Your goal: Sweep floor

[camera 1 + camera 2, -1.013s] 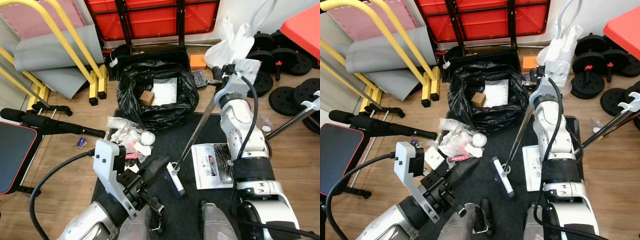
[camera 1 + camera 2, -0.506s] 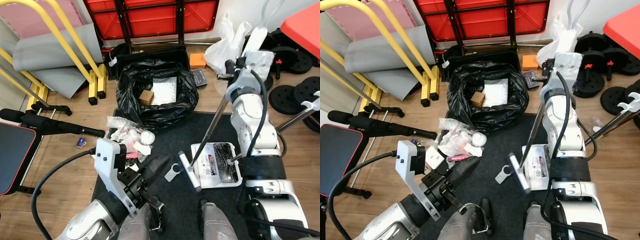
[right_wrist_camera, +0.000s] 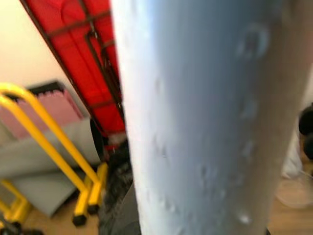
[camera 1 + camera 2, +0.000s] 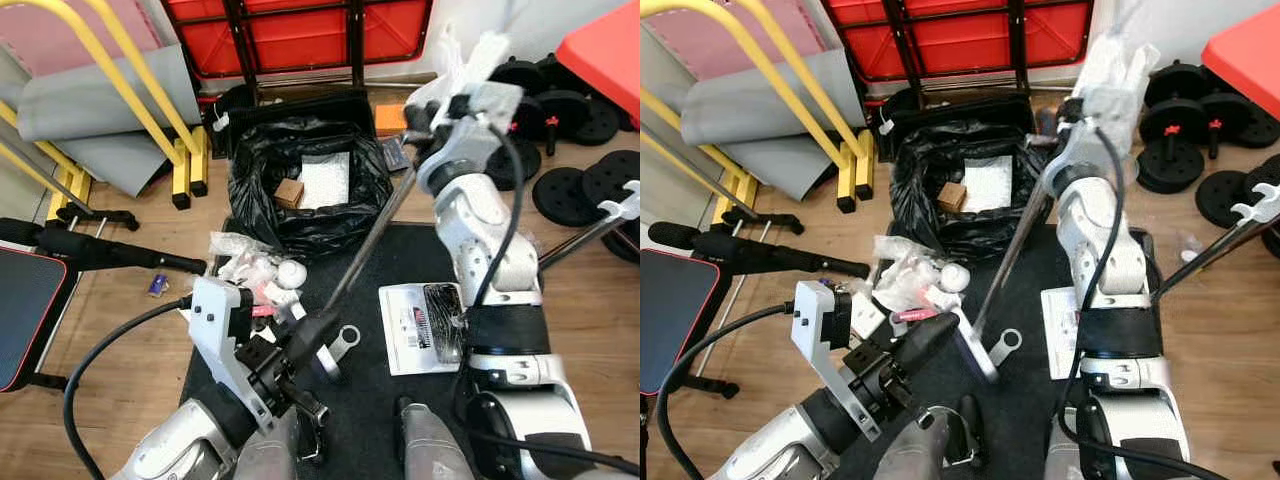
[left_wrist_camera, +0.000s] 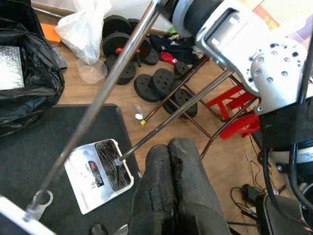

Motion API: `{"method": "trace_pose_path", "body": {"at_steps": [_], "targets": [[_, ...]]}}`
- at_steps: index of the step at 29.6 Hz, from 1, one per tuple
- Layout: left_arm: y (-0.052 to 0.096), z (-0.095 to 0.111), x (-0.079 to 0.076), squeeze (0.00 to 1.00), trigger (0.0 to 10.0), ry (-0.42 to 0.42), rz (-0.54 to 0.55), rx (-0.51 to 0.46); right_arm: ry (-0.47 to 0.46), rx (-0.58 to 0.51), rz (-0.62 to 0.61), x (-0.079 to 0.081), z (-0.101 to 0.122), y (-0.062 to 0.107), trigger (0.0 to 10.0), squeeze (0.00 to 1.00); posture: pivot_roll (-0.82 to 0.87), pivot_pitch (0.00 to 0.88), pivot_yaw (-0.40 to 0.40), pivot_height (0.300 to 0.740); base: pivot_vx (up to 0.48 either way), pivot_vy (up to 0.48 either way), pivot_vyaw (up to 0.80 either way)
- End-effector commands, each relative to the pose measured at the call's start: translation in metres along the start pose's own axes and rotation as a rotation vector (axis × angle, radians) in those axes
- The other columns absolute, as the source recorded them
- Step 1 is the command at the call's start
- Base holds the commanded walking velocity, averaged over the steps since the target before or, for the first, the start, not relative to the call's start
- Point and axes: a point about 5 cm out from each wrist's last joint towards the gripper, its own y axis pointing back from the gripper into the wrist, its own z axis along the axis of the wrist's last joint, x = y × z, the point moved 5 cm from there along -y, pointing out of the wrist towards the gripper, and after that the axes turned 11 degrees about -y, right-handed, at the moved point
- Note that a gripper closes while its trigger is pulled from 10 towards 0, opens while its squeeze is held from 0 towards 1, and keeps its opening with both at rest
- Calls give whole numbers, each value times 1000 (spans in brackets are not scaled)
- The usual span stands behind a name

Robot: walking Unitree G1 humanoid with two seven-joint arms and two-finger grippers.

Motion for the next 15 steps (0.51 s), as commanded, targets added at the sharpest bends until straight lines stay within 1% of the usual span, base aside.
{"method": "trace_pose_path", "body": {"at_steps": [1,3,6,8,9,11,13,15], "targets": [[3,-3,-1,0,10000,19,4,13,9,43,-16,-2,-13,3,10000,0,6,369,84,740,0,0,0],[4,-2,-1,0,10000,20,3,13,41,68,-51,-10,-24,4,10000,0,9,372,85,740,0,0,0],[4,-2,-2,0,10000,20,3,14,56,79,-69,-14,-28,4,10000,0,11,373,86,740,0,0,0],[4,-2,-2,0,10000,21,2,14,115,91,-99,-24,-35,6,10000,0,16,375,87,740,0,0,0],[5,-2,-2,0,10000,21,1,14,135,93,-105,-26,-36,6,10000,0,16,375,87,740,0,0,0],[5,-1,-3,0,10000,21,1,15,162,96,-120,-32,-35,7,10000,0,17,378,88,740,0,0,0],[5,-1,-3,0,10000,21,1,15,162,96,-120,-32,-35,7,10000,0,17,378,88,740,0,0,0],[5,-1,-2,0,10000,22,2,15,211,87,-124,-36,-29,7,10000,0,14,378,88,740,0,0,0]]}}
